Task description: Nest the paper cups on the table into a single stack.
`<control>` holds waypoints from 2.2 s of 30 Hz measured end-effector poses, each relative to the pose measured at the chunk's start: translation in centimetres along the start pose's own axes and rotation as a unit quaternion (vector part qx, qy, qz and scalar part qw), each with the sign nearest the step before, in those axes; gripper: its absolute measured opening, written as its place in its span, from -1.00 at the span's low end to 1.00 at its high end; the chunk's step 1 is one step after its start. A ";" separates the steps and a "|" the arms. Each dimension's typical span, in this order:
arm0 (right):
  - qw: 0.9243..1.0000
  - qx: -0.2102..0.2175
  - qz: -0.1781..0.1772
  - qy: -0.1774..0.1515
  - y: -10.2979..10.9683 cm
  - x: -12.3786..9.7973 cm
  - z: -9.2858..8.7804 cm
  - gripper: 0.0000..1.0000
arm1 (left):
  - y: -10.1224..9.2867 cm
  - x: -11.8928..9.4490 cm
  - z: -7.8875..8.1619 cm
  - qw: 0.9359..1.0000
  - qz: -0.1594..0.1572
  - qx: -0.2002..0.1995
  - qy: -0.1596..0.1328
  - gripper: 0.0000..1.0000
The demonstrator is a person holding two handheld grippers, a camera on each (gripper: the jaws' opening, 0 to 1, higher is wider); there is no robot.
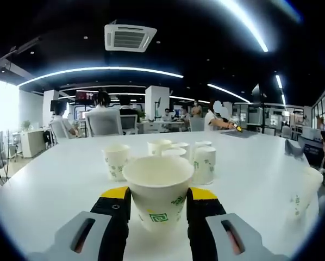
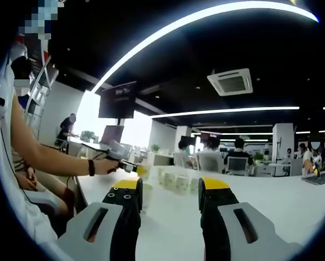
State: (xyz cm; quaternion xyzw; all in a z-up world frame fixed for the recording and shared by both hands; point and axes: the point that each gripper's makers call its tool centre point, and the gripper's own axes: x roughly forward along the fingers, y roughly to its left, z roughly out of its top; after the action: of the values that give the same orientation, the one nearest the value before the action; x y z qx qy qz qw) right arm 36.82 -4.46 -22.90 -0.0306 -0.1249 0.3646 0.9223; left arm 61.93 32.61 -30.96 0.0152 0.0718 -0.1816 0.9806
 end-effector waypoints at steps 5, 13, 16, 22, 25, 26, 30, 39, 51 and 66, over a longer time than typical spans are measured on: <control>1.000 -0.001 0.003 0.001 0.5 0.2 0.0 -0.13 | -3.0 -1.1 0.6 0.999 -0.034 0.016 -0.007 -0.13; 1.000 0.002 0.010 0.007 1.1 0.7 -0.6 -0.13 | -6.4 -2.9 0.0 0.997 -0.071 0.021 -0.009 -0.13; 1.000 0.003 0.014 0.008 1.4 0.9 -0.8 -0.13 | -7.9 -4.0 0.2 0.997 -0.079 0.016 -0.014 -0.13; 1.000 0.006 0.022 0.013 1.5 1.0 -1.3 -0.10 | -9.6 -5.3 1.9 0.995 -0.093 0.015 -0.035 -0.13; 1.000 0.007 0.026 0.016 1.5 1.1 -1.4 -0.09 | -11.1 -6.0 2.9 0.993 -0.104 0.021 -0.042 -0.13; 0.999 0.007 0.027 0.017 1.5 1.1 -1.5 -0.09 | -11.6 -6.2 3.2 0.993 -0.108 0.023 -0.044 -0.13; 0.998 0.013 0.043 0.035 1.7 1.0 -2.2 -0.04 | -13.3 -7.0 4.5 0.990 -0.127 0.021 -0.056 -0.13; 0.992 0.015 0.085 0.089 2.7 0.6 -4.3 0.07 | -17.0 -8.5 6.6 0.984 -0.157 0.034 -0.076 -0.13; 0.989 0.008 0.098 0.108 2.7 0.0 -4.9 0.10 | -21.8 -9.7 9.3 0.972 -0.213 0.037 -0.097 -0.13; 0.991 0.007 0.082 0.104 1.3 -0.8 -4.6 0.10 | -25.5 -9.7 7.7 0.964 -0.251 0.027 -0.080 -0.13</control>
State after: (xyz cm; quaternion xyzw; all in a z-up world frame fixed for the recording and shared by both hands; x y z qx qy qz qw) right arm 36.57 -3.82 -27.74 -0.0720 -0.0229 0.4351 0.8972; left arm 44.89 11.81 -22.03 0.0091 -0.0100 -0.4248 0.9052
